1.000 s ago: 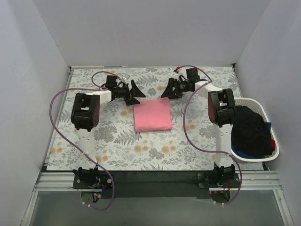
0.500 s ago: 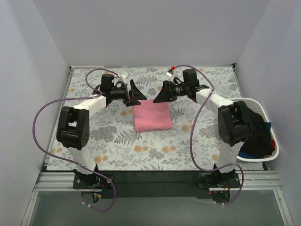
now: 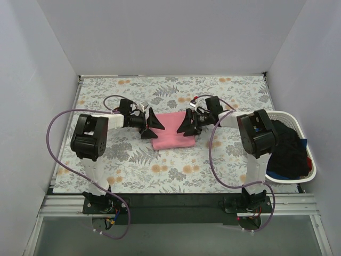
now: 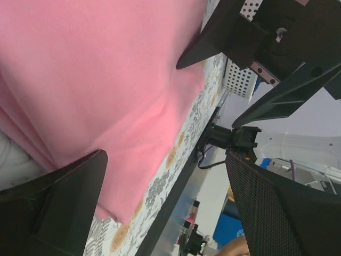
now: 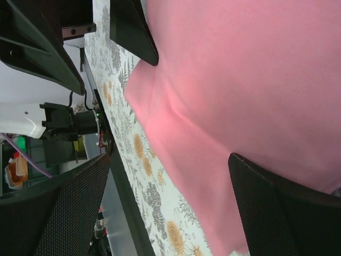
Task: Fold and stack the t-shirts
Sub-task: Fold the tshirt
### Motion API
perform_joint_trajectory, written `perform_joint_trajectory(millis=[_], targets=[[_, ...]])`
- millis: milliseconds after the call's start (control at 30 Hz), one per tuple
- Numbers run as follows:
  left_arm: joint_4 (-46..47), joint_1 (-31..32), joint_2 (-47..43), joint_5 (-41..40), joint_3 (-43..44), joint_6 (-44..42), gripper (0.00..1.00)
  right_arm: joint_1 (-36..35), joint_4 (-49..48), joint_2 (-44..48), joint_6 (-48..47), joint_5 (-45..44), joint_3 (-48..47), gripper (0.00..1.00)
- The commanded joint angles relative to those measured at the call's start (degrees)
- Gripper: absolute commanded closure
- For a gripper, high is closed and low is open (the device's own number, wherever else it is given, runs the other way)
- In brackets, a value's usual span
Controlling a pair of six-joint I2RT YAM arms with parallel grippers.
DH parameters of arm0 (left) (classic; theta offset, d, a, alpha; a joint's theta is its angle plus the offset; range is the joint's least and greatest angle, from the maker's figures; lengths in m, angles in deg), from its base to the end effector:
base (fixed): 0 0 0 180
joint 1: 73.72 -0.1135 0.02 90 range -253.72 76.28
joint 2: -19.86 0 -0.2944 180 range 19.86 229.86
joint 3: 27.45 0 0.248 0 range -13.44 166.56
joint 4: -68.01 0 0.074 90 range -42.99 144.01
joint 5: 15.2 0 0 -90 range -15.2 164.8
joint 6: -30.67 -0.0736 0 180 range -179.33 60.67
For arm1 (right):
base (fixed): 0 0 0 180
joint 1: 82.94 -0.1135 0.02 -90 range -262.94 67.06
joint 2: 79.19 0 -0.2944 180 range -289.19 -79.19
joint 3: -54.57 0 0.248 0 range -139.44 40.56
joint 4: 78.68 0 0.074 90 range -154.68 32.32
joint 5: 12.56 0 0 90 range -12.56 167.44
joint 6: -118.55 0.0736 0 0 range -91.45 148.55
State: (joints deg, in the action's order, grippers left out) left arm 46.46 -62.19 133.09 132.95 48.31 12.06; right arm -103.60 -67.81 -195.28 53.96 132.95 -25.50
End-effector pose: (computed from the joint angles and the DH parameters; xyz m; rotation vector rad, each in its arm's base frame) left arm 0.3706 -0.1394 0.1364 0.8916 -2.3022 1.4645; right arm 0.3801 0.2082 0.1476 -0.3976 2.4103 1.5280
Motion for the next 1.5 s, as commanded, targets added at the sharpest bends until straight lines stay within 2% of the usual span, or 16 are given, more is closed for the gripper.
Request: perform_joint_trajectory(millis=[0, 167, 333, 400, 500, 633, 733, 833, 1000, 1133, 1233, 1400, 1467], targets=[[-4.5, -0.1, -7.4, 0.5, -0.7, -6.4, 0.06, 0.3, 1.0, 8.1, 0.2, -2.0, 2.6, 0.02], [-3.9, 5.6, -17.8, 1.8, -4.1, -3.6, 0.06, -3.1, -4.0, 17.9, 6.8, -0.6, 8.7, 0.02], [5.7, 9.1, -17.3, 1.6, -9.3, 3.0, 0.06, -6.6, -5.4, 16.8, 9.0, -1.4, 10.1, 0.02], [10.2, 9.3, -14.3, 1.4, -10.2, 6.2, 0.06, -6.8, -7.6, 13.6, 9.6, -1.5, 10.4, 0.02], [13.0, 9.2, -9.5, 0.0, -11.3, 6.7, 0.05, -6.4, -9.3, 7.6, 9.5, -1.5, 10.7, 0.02], [13.4, 7.4, -3.3, -3.0, -14.1, 5.6, 0.05, -4.9, -10.3, 1.2, 8.1, -2.1, 12.0, 0.02], [13.8, 4.7, -1.2, -3.5, -16.0, 6.5, 0.05, -3.1, -10.2, 0.4, 5.9, -3.3, 14.0, 0.02], [12.1, 3.9, -2.9, -3.5, -17.8, 5.0, 0.05, -1.4, -10.0, 1.4, 5.3, -3.6, 16.4, 0.02], [8.2, 3.9, -11.3, -1.6, -17.9, 2.4, 0.05, -1.2, -9.6, 10.6, 5.9, -0.7, 17.7, 0.02], [2.7, 3.9, -17.4, 0.5, -14.7, -0.3, 0.05, -1.0, -5.7, 16.8, 3.5, 0.5, 15.4, 0.02], [-0.2, 3.9, -19.1, -0.3, -7.7, -2.9, 0.05, -0.9, -2.8, 18.5, 0.4, -0.9, 9.6, 0.02], [1.5, 3.4, -11.4, -3.5, 3.2, -2.8, 0.05, -0.6, -2.8, 10.2, -2.2, -2.4, -3.9, 0.02], [4.6, 2.1, -6.7, -4.1, 6.9, 0.4, 0.05, 0.0, -2.8, 4.8, -2.3, -2.6, -9.5, 0.02]])
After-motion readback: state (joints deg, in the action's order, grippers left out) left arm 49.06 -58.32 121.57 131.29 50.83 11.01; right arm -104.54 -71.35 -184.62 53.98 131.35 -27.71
